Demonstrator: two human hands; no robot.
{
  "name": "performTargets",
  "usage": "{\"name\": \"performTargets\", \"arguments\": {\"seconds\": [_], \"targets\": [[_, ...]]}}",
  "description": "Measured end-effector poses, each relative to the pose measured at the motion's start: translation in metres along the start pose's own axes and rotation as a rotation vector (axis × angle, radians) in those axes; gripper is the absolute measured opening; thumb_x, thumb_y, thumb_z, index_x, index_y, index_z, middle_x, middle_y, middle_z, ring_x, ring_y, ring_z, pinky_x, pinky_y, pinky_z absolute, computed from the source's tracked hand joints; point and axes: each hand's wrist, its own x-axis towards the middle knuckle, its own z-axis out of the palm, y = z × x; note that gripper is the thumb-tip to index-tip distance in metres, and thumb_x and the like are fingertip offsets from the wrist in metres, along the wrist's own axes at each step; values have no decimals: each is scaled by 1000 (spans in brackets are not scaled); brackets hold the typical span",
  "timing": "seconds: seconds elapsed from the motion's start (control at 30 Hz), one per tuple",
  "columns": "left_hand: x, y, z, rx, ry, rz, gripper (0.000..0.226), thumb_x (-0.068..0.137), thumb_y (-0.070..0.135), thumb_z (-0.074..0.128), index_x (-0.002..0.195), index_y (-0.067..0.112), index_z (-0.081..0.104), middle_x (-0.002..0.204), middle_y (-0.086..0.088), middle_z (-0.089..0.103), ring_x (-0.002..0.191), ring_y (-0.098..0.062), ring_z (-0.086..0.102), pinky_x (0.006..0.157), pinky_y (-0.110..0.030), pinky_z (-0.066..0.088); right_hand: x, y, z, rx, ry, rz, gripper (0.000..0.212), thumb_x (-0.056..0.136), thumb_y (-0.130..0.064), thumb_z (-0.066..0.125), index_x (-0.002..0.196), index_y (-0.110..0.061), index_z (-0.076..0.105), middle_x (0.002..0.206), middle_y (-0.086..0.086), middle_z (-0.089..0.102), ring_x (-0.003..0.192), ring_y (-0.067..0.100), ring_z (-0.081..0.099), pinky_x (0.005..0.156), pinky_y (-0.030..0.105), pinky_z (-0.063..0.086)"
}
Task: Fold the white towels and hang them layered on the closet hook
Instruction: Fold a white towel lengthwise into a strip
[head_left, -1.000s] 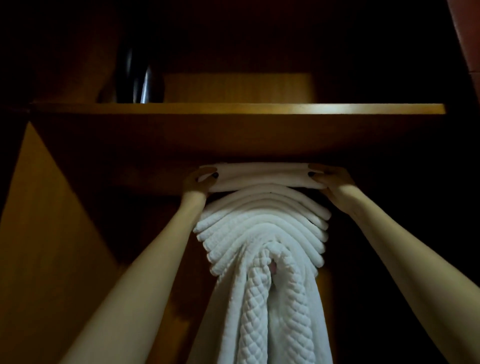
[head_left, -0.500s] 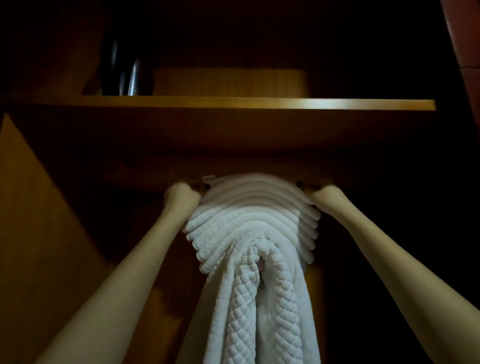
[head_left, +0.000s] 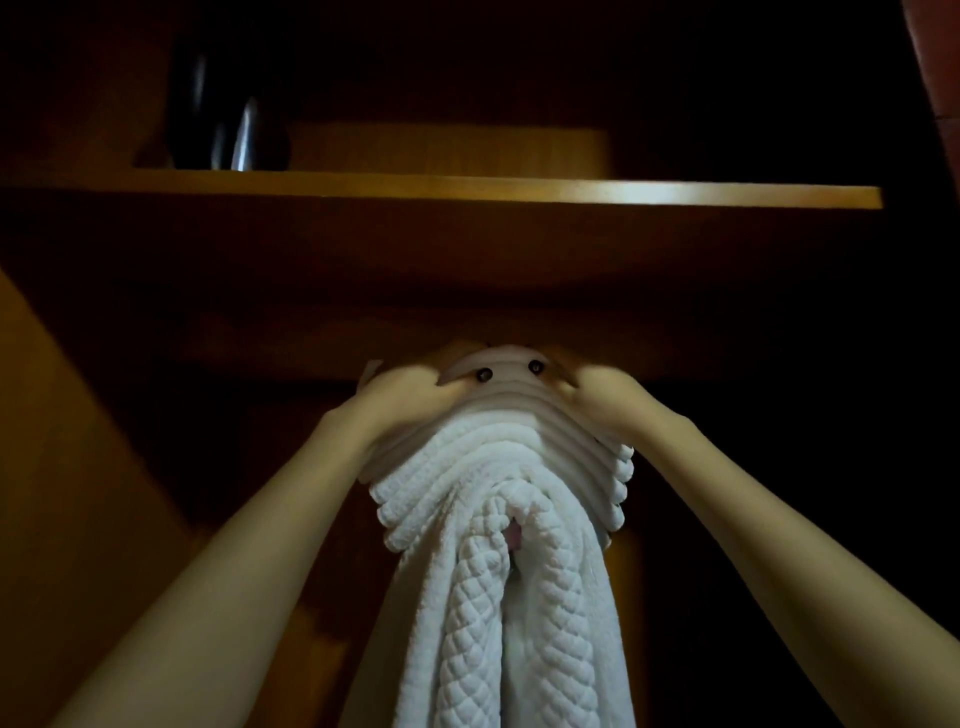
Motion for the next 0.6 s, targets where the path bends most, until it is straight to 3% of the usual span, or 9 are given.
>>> {"name": "performTargets", "arguments": {"seconds": [0.1,0.2,0.3,0.4,0.47,0.5,0.53,0.6], "targets": [[-3,3,0,-23,5,-21,75,68,87,24,135,56,35,136,3,58,125,-27,52,109,-47,36,-1,0,-2,64,-24,49,53,103,-48,32,150,-24,36,146,8,51,130,28,50,86,24,35],[-2,-4,0,-147,56,-37,78,66,88,31,133,49,44,134,5,58,123,-24,54,99,-36,43,2,-1,-6,85,-47,74,55,102,-54,32,147,-25,41,143,7,53,129,28,51,89,25,36],[-6,-16,5,-140,62,-74,84,73,86,34,142,38,43,145,0,50,132,-25,47,96,-28,36,3,-2,-5,108,-52,105,58,100,-58,31,145,-24,44,142,8,54,128,29,52,91,25,38],[-15,-23,12,-59,91,-51,83,77,85,26,135,31,54,137,-5,58,130,-28,48,100,-38,43,0,-3,-1,86,-51,114,63,100,-58,30,146,-18,43,142,12,53,127,31,52,94,28,41],[-19,-24,16,-22,115,-27,87,72,88,23,95,18,69,93,-9,71,93,-28,65,72,-38,49,-4,-5,2,72,-2,86,59,101,-56,30,148,-22,40,143,10,53,127,28,51,89,26,39],[-21,-25,17,10,140,-25,81,72,88,25,73,16,63,71,-6,64,70,-25,62,56,-34,43,-6,-7,3,55,26,84,59,101,-56,30,148,-22,41,141,10,55,126,29,53,89,28,41],[-22,-24,17,45,170,-24,74,76,86,28,63,18,53,61,-1,54,57,-19,52,49,-31,33,-7,-7,4,20,39,91,59,101,-57,30,146,-22,44,137,11,58,123,31,55,91,30,44],[-24,-22,14,117,191,-12,68,83,82,28,61,20,46,61,5,48,55,-11,45,48,-29,26,-7,-6,6,-39,41,131,59,101,-57,30,142,-20,48,128,15,63,115,34,59,90,36,50]]}}
